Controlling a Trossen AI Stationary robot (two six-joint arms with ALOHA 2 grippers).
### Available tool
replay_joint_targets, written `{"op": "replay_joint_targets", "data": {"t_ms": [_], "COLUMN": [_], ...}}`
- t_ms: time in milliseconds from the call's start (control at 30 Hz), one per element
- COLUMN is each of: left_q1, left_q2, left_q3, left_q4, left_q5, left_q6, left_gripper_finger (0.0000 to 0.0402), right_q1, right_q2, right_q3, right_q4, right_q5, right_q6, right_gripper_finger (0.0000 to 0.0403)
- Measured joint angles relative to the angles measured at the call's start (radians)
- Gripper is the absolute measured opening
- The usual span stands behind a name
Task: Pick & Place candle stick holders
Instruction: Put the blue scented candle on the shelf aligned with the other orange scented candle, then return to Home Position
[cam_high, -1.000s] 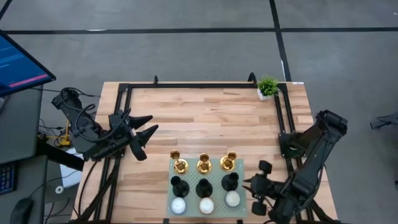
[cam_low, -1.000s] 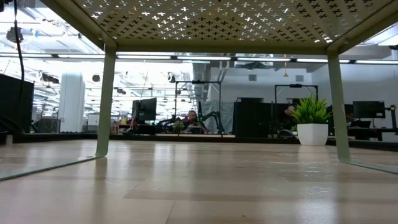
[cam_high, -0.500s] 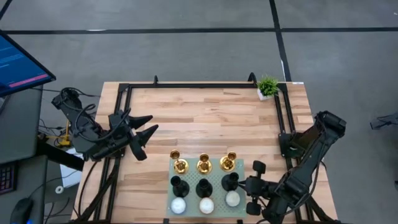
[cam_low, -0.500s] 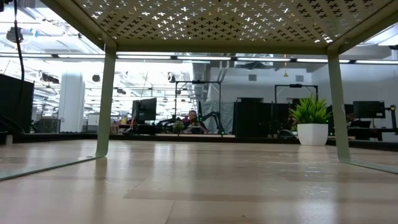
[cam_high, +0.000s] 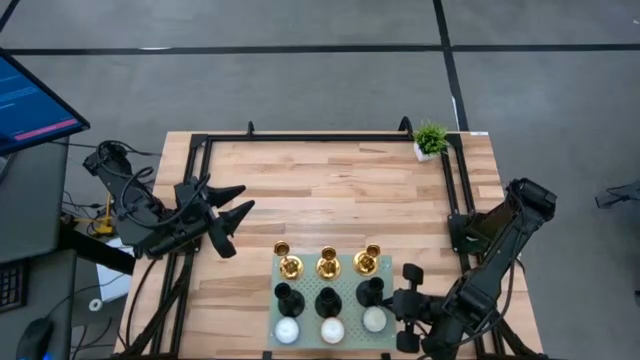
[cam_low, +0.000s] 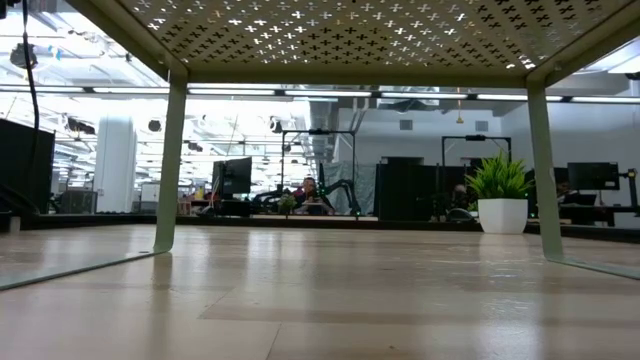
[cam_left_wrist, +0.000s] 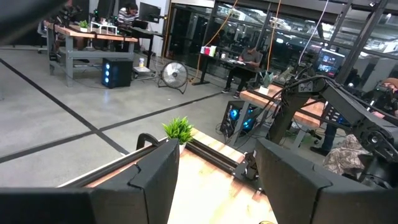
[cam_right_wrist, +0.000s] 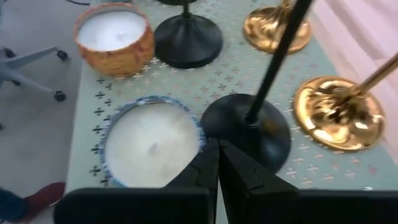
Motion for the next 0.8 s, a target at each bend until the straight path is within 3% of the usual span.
{"op": "replay_joint_targets", "data": {"t_ms": [200,367,600,800], "left_q1": [0.0,0.0,0.0,0.0], "left_q2": [0.0,0.0,0.0,0.0], "left_q3": [0.0,0.0,0.0,0.0], "left_q4": [0.0,0.0,0.001,0.006], "left_q5": [0.0,0.0,0.0,0.0], "left_q6": [0.0,0.0,0.0,0.0], "left_gripper_finger": [0.0212,0.0212,0.0212,0.0212], "right_q1": [0.0,-0.001,-0.032,-0.036], "right_q2": [0.0,0.0,0.02,0.017], "right_q3": [0.0,0.0,-0.022,-0.025], "right_q4": [0.009,-0.02,0.037,0.081], "right_q5": [-0.035,0.046,-0.078,-0.092], "right_q6": [-0.016,-0.007,-0.045,-0.064], "right_gripper_finger": [0.0001,0.0001,0.0,0.0]}}
